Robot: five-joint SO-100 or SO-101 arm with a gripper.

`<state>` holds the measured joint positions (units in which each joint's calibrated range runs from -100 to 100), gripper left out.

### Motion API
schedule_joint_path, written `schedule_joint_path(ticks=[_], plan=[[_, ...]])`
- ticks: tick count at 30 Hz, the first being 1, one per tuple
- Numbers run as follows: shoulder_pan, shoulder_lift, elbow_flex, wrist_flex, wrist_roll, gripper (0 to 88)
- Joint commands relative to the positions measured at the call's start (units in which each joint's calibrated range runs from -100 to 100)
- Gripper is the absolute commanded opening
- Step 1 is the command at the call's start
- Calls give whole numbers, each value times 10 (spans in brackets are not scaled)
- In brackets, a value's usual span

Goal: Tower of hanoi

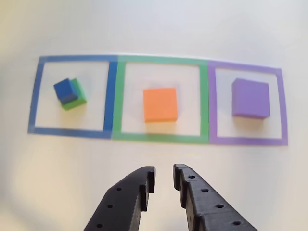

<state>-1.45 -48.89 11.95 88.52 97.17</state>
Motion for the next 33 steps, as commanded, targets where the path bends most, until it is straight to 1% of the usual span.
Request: schedule_joint_path(ticks=[1, 2, 3, 6, 8, 10, 13, 16, 18, 21, 24, 25, 29, 33], plan=[[-35, 0, -119, 108, -49, 4], [-41, -2, -125, 112, -65, 6], [-46, -5, -125, 112, -71, 9], [-58, -6, -118, 112, -69, 19], [-61, -9, -98, 111, -43, 58], [-63, -21, -62, 99, -7, 94], [-64, -50, 25, 42, 25, 152], [-61, -73, 120, -24, 28, 220], [-58, -86, 188, -86, 28, 225], [-61, -102, 302, -210, 28, 245], [-60, -112, 415, -340, 28, 305], [-60, -113, 452, -388, 28, 313], [-65, -105, 585, -579, 28, 325], [-84, -82, 652, -701, 28, 335]])
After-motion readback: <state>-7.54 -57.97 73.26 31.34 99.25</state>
